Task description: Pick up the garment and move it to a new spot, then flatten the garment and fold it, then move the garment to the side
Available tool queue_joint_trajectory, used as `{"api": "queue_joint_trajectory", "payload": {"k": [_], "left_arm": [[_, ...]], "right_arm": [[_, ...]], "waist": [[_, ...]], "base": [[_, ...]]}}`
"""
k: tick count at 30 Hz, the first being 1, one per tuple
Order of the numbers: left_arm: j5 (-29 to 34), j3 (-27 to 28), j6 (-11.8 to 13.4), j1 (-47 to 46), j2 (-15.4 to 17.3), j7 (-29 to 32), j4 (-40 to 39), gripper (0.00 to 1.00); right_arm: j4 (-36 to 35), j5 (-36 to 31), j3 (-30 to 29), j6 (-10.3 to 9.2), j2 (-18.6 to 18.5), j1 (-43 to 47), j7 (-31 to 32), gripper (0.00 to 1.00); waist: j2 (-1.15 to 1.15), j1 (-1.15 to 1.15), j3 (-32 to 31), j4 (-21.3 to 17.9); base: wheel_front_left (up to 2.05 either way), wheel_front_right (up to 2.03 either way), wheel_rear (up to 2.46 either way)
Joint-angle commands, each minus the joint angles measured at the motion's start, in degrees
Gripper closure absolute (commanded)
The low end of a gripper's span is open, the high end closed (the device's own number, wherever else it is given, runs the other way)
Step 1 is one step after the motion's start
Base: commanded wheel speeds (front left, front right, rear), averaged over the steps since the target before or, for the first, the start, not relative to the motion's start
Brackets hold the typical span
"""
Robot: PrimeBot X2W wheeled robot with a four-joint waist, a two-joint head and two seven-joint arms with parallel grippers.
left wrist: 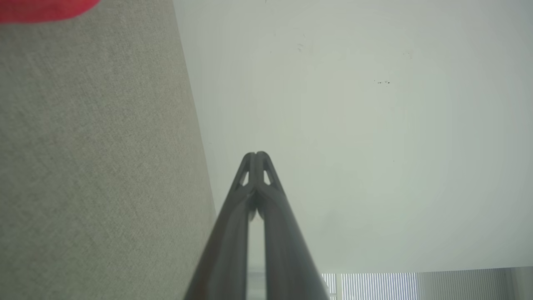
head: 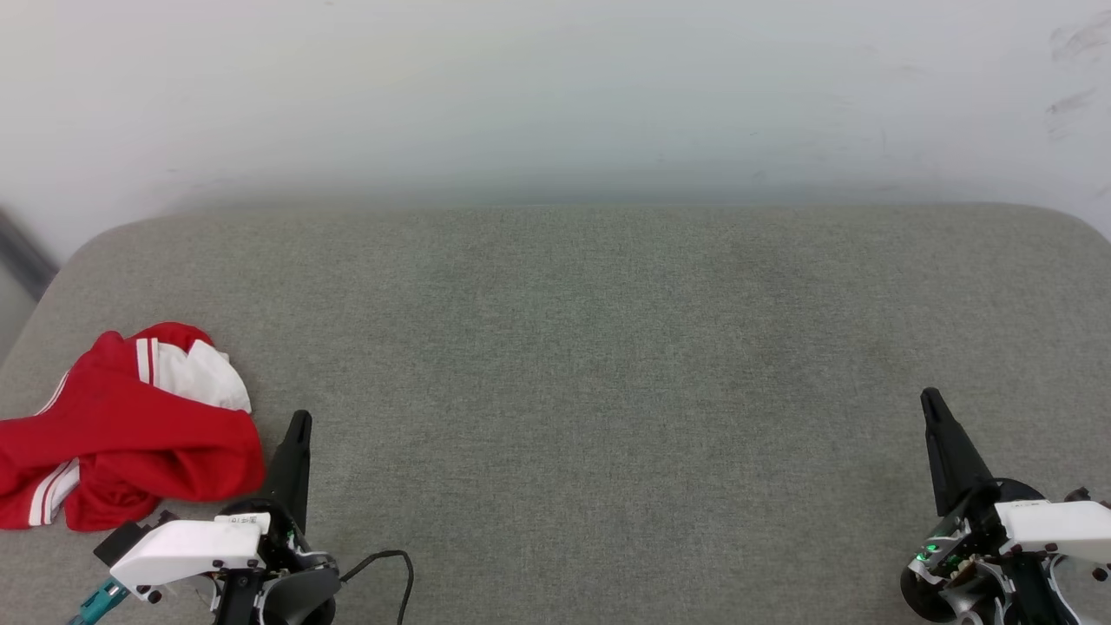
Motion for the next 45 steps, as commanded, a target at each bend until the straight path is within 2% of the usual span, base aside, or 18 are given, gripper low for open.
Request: {"api": "queue_joint_trajectory", "payload": {"k": [1, 38, 39, 45], "left_arm": [[0.1, 0.1, -0.2, -0.4, -0.1, 0.1, 0.0, 1.00], [0.1, 0.1, -0.2, -0.4, -0.1, 0.1, 0.0, 1.00], [0.0, 0.0, 0.0, 0.0, 0.0, 0.0, 0.0, 0.00], [0.0, -1.6, 0.0, 0.6, 0.0, -0.8, 0.2, 0.00]], "right_arm": [[0.1, -0.2, 0.0, 0.00, 0.2, -0.7, 0.1, 1.00], [0.1, -0.2, 0.0, 0.00, 0.2, -0.7, 0.1, 1.00], [0.0, 0.0, 0.0, 0.00, 0.0, 0.0, 0.0, 0.00], [0.0, -0.2, 0.6, -0.01, 0.0, 1.1, -1.2, 0.00]], "waist": [[0.00, 0.00, 0.0, 0.0], [0.00, 0.00, 0.0, 0.0], [0.00, 0.00, 0.0, 0.0], [0.00, 0.00, 0.0, 0.0]], "base": [[0.00, 0.00, 0.00], [0.00, 0.00, 0.00], [0.00, 0.00, 0.00], [0.00, 0.00, 0.00]]}}
